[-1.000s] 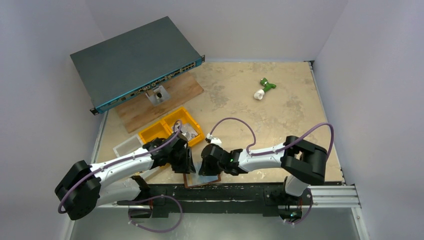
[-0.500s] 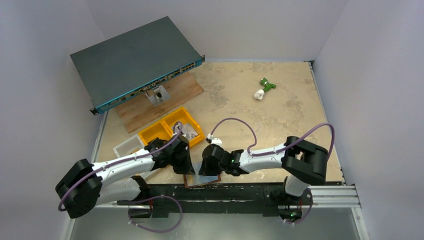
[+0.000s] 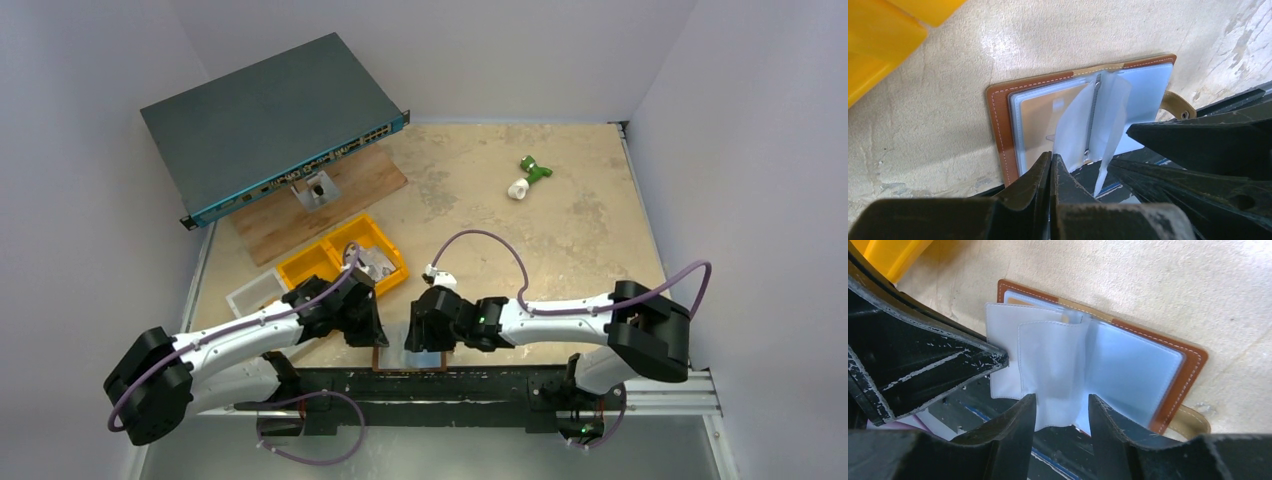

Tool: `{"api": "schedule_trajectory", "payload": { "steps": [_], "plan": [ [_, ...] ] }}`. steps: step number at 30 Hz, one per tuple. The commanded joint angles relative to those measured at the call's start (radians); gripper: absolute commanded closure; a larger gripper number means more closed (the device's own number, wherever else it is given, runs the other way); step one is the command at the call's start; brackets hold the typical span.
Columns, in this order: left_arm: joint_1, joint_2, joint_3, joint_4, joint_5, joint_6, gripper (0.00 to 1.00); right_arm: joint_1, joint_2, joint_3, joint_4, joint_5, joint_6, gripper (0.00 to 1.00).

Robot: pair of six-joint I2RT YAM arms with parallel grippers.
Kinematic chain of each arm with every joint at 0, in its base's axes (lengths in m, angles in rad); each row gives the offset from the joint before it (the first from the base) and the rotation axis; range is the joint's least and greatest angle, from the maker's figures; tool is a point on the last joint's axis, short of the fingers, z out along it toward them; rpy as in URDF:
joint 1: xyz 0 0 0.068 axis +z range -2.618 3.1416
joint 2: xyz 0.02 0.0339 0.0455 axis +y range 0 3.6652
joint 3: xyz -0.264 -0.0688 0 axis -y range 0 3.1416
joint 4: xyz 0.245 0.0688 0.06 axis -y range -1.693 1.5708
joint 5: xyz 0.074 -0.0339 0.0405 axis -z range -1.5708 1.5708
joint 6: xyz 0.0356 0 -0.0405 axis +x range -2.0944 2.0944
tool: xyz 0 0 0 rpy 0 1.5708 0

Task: Take the credit cards out of the card holder
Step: Remove the credit card from the card holder.

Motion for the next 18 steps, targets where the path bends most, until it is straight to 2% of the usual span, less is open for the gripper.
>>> {"api": "schedule_trajectory", "payload": {
  "steps": [1, 9, 18],
  "plan": [
    [-0.006, -0.021, 0.048, -0.003, 0.000, 0.013, 1.00, 0.005, -0.038, 0.053, -0.102, 0.064, -0.021, 0.57],
    [-0.028, -0.009, 0.091, 0.005, 0.013, 0.007, 1.00, -0.010, -0.109, 0.044, -0.221, 0.151, -0.017, 0.55],
    [-0.093, 0.104, 0.180, 0.041, 0.001, -0.035, 0.98, -0.052, -0.212, 0.002, -0.278, 0.177, -0.020, 0.55]
  ]
}}
